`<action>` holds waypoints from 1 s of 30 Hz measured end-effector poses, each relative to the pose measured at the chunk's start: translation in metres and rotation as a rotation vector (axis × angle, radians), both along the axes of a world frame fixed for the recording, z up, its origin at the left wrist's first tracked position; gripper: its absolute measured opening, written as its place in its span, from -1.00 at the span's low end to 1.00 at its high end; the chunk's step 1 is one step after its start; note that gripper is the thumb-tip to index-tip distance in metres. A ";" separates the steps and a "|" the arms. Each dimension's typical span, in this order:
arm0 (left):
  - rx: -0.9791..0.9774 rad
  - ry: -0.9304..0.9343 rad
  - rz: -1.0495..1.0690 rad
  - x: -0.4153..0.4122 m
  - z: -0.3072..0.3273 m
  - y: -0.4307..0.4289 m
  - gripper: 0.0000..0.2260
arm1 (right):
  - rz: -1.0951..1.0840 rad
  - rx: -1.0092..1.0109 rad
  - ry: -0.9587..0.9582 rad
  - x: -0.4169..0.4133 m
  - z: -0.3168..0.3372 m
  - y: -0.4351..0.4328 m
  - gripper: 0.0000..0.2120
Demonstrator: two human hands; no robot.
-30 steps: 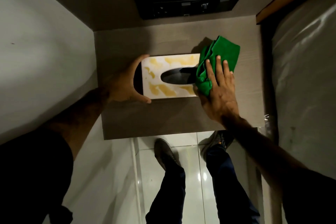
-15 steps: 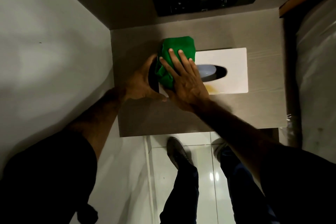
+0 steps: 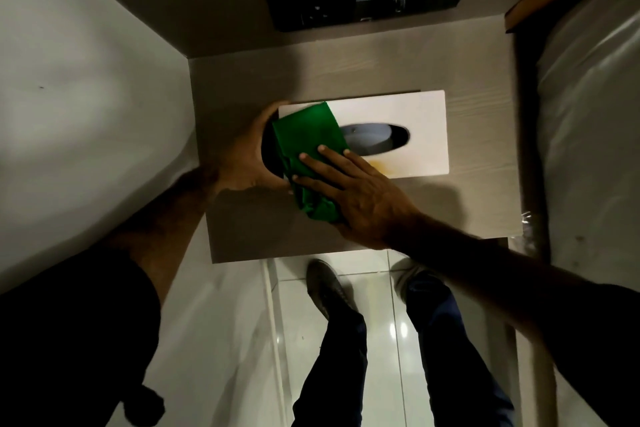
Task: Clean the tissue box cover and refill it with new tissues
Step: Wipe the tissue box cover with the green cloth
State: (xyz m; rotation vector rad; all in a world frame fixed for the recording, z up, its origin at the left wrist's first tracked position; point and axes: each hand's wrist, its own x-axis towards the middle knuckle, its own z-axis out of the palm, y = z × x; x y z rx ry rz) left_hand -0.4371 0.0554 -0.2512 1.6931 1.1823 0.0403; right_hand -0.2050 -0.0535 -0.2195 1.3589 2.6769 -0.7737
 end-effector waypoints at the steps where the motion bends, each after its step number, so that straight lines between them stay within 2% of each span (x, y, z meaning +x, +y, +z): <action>1: -0.005 0.003 0.003 0.000 0.000 0.000 0.12 | 0.011 0.012 0.017 0.008 -0.002 -0.001 -0.23; 5: 0.007 0.114 0.004 -0.001 0.002 -0.002 0.22 | 0.008 -0.006 -0.098 0.044 -0.005 -0.018 -0.13; 12: 0.047 0.157 -0.033 0.003 0.008 -0.003 0.23 | -0.197 -0.006 -0.201 0.108 -0.002 -0.038 -0.19; 17: 0.041 0.165 -0.030 0.003 0.005 -0.003 0.24 | -0.513 -0.037 -0.076 0.105 -0.008 -0.056 -0.20; 21: 0.019 0.152 -0.013 0.003 0.005 -0.003 0.23 | -0.879 -0.053 0.101 0.069 -0.010 -0.078 -0.29; 23: 0.023 0.147 -0.014 0.003 0.004 -0.003 0.23 | -0.970 -0.017 0.111 0.048 -0.010 -0.079 -0.32; 26: 0.009 0.159 -0.003 0.004 0.003 -0.003 0.24 | -0.921 -0.017 0.107 0.023 -0.009 -0.074 -0.32; 30: -0.005 0.143 0.000 0.002 0.003 -0.001 0.24 | -0.674 -0.052 0.121 -0.018 -0.013 -0.063 -0.24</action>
